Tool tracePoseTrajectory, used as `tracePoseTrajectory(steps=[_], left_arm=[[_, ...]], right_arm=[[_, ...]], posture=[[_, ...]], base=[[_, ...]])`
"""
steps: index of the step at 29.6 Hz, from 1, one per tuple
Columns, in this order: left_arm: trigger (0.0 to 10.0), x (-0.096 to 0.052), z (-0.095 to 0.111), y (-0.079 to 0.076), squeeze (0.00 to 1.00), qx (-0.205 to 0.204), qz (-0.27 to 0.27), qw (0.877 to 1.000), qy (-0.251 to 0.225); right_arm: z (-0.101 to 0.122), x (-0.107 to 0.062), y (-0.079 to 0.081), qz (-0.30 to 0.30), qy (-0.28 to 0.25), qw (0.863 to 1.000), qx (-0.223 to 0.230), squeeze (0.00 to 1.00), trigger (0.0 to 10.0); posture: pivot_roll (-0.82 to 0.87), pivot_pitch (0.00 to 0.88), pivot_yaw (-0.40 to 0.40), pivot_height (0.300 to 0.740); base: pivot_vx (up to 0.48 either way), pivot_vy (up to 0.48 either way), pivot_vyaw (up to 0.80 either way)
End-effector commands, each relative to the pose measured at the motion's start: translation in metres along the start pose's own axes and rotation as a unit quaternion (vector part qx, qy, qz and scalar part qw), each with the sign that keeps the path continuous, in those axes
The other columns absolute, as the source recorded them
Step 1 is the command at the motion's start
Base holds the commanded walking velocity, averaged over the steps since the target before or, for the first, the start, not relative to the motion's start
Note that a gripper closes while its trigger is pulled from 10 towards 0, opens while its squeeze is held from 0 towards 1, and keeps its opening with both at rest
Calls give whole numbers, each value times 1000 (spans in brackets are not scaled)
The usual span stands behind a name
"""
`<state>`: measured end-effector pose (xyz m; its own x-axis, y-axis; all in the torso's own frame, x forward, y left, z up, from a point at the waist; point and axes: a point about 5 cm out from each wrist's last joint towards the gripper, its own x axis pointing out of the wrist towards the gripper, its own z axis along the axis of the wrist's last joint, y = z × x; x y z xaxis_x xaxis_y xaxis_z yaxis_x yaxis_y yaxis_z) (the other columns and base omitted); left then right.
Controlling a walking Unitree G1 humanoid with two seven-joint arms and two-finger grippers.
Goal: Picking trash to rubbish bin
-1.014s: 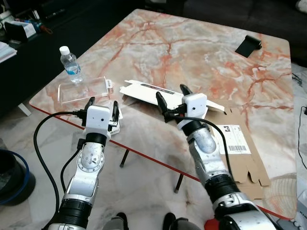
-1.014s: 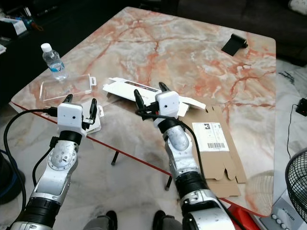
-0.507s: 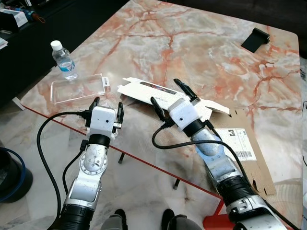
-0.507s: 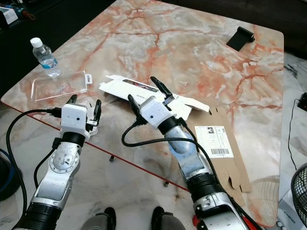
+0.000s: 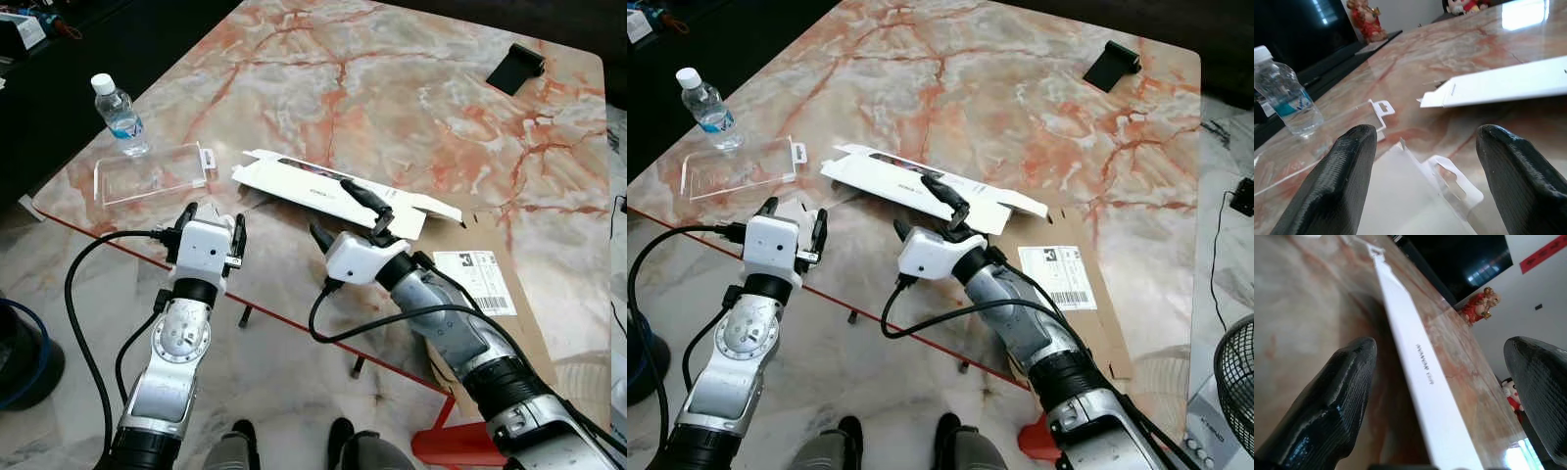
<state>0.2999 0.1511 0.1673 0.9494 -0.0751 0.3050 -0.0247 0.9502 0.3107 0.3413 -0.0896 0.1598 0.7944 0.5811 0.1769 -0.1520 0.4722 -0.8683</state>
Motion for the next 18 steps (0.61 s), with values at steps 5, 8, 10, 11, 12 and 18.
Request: tracePoseTrajectory(steps=[5, 8, 10, 11, 12, 18], left_arm=[[10000, -4, 3, -3, 0, 9, -14, 1000, 3], [10000, -4, 4, -3, 0, 12, -15, 1000, 5], [10000, -5, 5, -3, 0, 13, -15, 1000, 6], [10000, -5, 5, -3, 0, 13, -16, 1000, 6], [10000, -5, 5, -4, 0, 14, -17, 1000, 6], [10000, -4, 8, -5, 0, 16, -20, 1000, 7]], right_arm=[[-6, 1, 2, 1, 23, 999, -40, 0, 10000], [-10, 4, -2, -13, 41, 998, -48, 0, 10000], [-10, 5, -3, -17, 45, 997, -53, 0, 10000], [-11, 6, -4, -18, 49, 997, -58, 0, 10000], [-11, 7, -4, -18, 51, 997, -62, 0, 10000], [-15, 12, -4, -18, 69, 994, -85, 0, 10000]], posture=[[109, 306, -39, 740], [111, 318, -37, 740], [111, 320, -38, 740], [112, 321, -38, 740], [112, 321, -38, 740], [119, 326, -36, 740]], base=[[0, 0, 0], [0, 0, 0], [0, 0, 0], [0, 0, 0], [0, 0, 0], [0, 0, 0]])
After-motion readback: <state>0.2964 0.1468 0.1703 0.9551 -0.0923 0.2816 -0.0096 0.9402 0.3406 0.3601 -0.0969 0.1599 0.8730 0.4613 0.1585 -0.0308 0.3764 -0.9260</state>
